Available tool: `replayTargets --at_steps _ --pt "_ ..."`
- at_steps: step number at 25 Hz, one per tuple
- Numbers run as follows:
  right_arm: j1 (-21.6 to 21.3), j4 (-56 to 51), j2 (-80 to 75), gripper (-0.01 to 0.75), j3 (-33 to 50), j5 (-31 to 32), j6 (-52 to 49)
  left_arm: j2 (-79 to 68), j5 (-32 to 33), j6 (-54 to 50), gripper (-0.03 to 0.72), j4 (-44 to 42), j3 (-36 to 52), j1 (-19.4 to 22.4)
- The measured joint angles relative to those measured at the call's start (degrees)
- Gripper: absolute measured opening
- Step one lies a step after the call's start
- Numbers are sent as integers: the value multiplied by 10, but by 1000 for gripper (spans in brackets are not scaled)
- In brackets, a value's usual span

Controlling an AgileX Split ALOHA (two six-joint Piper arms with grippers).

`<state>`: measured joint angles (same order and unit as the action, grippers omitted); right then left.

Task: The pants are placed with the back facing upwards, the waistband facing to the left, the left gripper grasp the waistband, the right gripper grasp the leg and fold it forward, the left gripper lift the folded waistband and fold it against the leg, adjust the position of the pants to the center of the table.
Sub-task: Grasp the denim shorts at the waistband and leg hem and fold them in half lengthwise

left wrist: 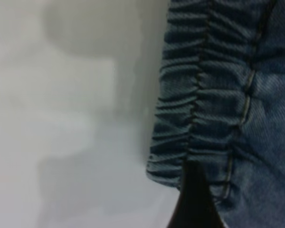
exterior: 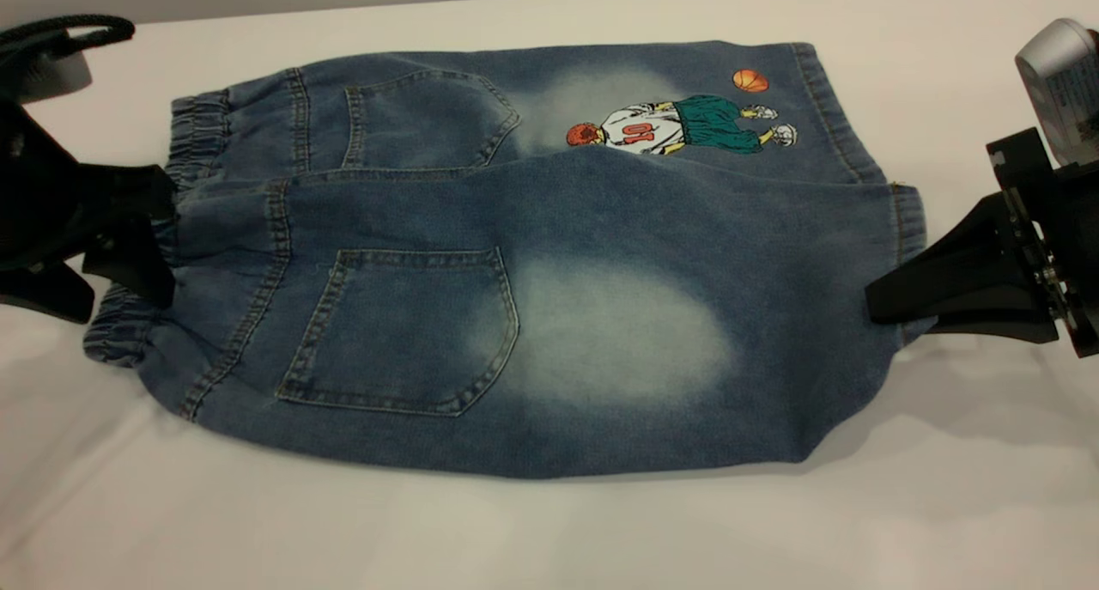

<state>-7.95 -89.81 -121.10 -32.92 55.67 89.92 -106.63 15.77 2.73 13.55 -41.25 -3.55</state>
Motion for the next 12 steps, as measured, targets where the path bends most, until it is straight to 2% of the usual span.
replayTargets --at_steps 5,12 --pt "0 1 0 14 0 0 0 0 3 -10 447 -46 0 5" --pt "0 3 0 14 0 0 0 -3 -16 -13 447 -48 0 6"
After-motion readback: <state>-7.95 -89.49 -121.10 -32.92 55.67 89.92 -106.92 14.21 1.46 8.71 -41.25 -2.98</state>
